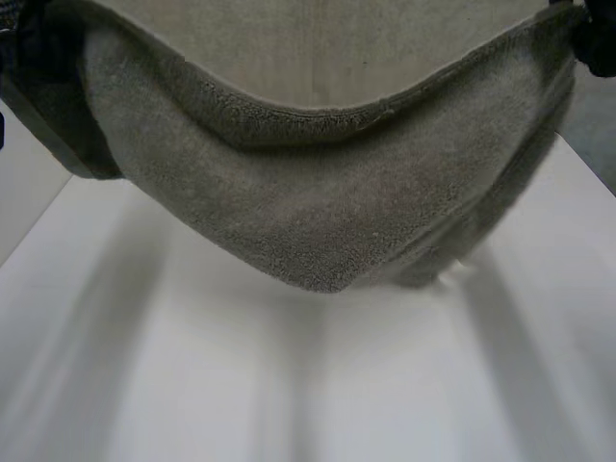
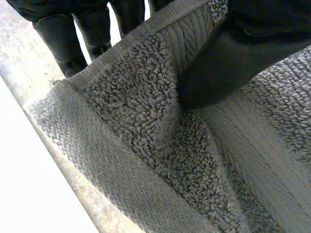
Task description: Fold the towel.
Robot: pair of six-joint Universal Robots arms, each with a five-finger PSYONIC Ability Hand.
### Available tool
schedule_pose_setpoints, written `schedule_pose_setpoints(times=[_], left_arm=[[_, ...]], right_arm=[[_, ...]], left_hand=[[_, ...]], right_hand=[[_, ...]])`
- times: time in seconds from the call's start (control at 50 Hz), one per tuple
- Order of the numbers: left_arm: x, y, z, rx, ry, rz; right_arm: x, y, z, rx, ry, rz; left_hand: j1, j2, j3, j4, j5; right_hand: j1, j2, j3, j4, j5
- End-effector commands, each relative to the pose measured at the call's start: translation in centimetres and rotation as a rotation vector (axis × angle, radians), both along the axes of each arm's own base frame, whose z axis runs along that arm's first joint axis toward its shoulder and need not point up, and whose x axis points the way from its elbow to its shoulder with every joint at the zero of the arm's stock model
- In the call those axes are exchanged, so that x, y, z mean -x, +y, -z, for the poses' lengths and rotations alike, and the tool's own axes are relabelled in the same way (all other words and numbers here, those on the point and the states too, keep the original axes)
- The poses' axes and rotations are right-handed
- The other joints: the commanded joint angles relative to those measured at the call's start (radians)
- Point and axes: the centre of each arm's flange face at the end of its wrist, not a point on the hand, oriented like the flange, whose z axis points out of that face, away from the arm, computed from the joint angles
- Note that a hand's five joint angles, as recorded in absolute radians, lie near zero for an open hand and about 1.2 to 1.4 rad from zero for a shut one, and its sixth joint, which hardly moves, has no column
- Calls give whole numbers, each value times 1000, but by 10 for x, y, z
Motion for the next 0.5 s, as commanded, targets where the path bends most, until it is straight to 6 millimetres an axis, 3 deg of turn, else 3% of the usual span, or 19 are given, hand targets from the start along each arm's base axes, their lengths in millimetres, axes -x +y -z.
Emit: schedule_pose_setpoints(times=[0.02,0.04,0.06,0.1,0.12,0.14,0.16,0.2,0.22,0.24,0.26,0.28,0.3,0.32,0.34,0.5], left_arm=[[9,-12,34,-124,-55,33],[13,-21,51,-177,-76,40],[13,-21,51,-178,-76,41],[20,-39,91,-296,-115,52],[20,-39,91,-297,-115,52],[24,-47,113,-363,-137,56],[24,-47,114,-364,-138,56],[29,-59,157,-489,-182,66],[29,-59,157,-490,-182,66],[32,-63,174,-537,-204,70],[33,-66,188,-575,-226,69],[33,-66,189,-575,-226,69],[34,-68,198,-601,-250,70],[34,-68,199,-601,-250,70],[34,-68,205,-621,-276,71],[34,-65,209,-621,-334,77]], right_arm=[[-7,-15,23,-76,19,-13],[-7,-15,23,-76,19,-13],[-12,-22,35,-116,27,-24],[-17,-27,47,-154,41,-36],[-24,-30,59,-189,54,-48],[-24,-30,59,-189,54,-48],[-31,-32,71,-223,70,-69],[-38,-34,83,-255,88,-86],[-43,-37,94,-284,111,-97],[-47,-41,107,-310,139,-102],[-47,-41,107,-310,139,-102],[-48,-44,117,-330,163,-98],[-48,-44,117,-330,164,-98],[-49,-47,123,-342,183,-93],[-49,-49,128,-349,196,-85],[-47,-53,133,-361,207,-63]], left_hand=[[-19,-95,-147,-120,-237],[-19,-95,-147,-120,-237],[-19,-95,-147,-120,-237],[-19,-95,-147,-120,-237],[-19,-95,-147,-120,-237],[-19,-95,-147,-120,-237],[-19,-95,-147,-120,-237],[-50,-127,-179,-152,-269],[-51,-127,-179,-152,-269],[-289,-365,-418,-390,-508],[-675,-751,-804,-776,-894],[-679,-755,-808,-780,-898],[-1010,-1087,-1139,-1112,-1229],[-1013,-1090,-1142,-1115,-1232],[-1185,-1262,-1314,-1286,-1404],[-1190,-1266,-1318,-1291,-1408]], right_hand=[[90,72,66,68,62],[90,72,66,68,62],[90,72,66,68,62],[90,72,66,68,62],[90,72,66,68,62],[90,72,66,68,62],[90,72,66,68,62],[90,72,66,68,62],[90,72,66,68,62],[90,72,66,68,62],[90,72,66,68,62],[90,72,66,68,62],[90,72,66,68,62],[90,72,66,68,62],[90,72,66,68,62],[90,72,66,68,62]])
